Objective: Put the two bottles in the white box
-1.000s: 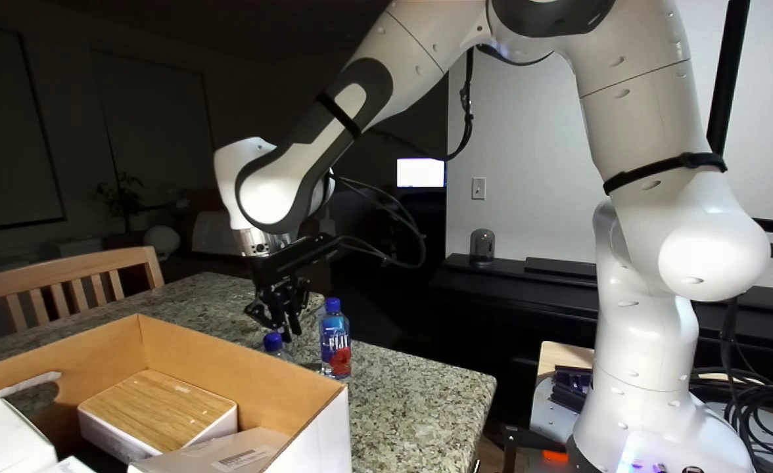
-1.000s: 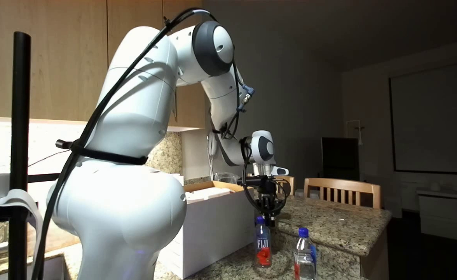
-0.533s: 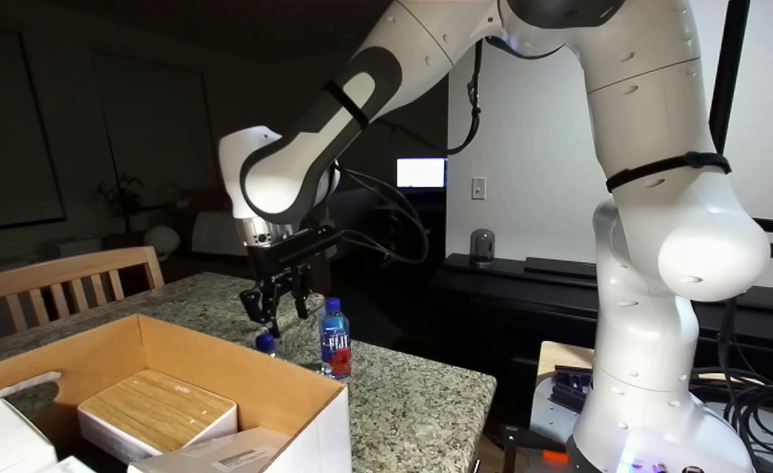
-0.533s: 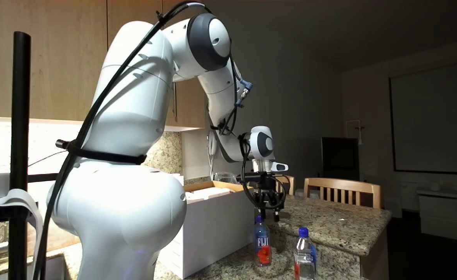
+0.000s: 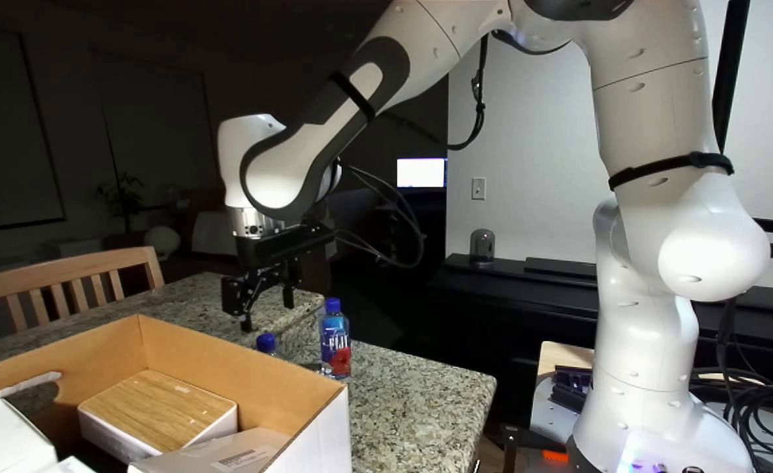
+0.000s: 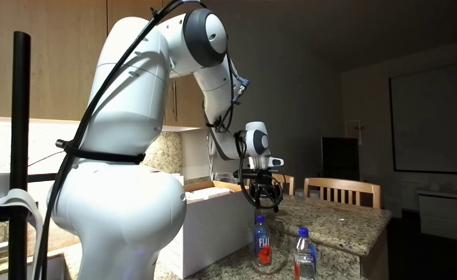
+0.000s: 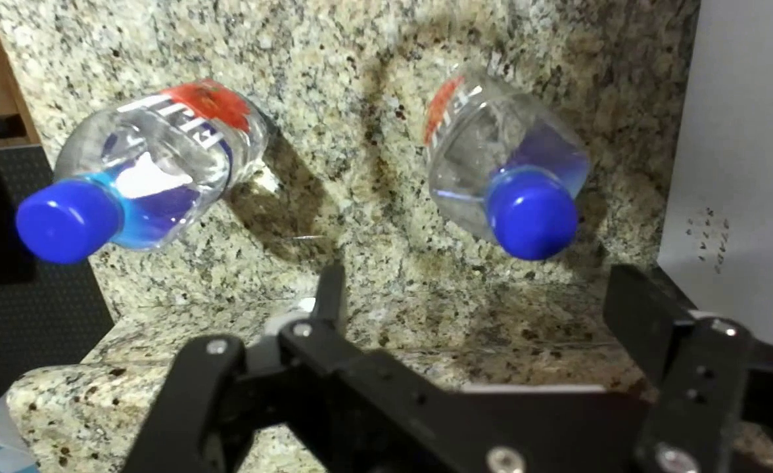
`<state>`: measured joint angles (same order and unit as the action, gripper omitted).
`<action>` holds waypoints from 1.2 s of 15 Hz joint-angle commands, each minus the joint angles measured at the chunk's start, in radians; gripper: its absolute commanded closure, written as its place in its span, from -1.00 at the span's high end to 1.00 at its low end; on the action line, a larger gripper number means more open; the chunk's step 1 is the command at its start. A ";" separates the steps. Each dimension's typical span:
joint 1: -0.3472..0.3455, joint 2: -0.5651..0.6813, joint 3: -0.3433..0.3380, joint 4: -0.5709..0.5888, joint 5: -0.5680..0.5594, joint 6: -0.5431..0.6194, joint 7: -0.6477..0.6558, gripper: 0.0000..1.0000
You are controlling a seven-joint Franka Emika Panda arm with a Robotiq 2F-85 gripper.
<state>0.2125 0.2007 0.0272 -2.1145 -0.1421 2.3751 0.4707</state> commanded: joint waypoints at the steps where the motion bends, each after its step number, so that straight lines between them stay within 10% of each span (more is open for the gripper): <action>1: -0.007 -0.022 0.027 -0.040 0.025 -0.026 0.002 1.00; 5: -0.004 -0.012 0.042 -0.057 0.029 -0.027 0.005 0.98; 9: -0.005 0.004 0.045 -0.058 0.026 -0.017 0.007 0.57; 18: -0.004 0.043 0.040 -0.042 0.027 0.000 0.003 0.69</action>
<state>0.2127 0.2398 0.0648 -2.1582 -0.1294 2.3602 0.4707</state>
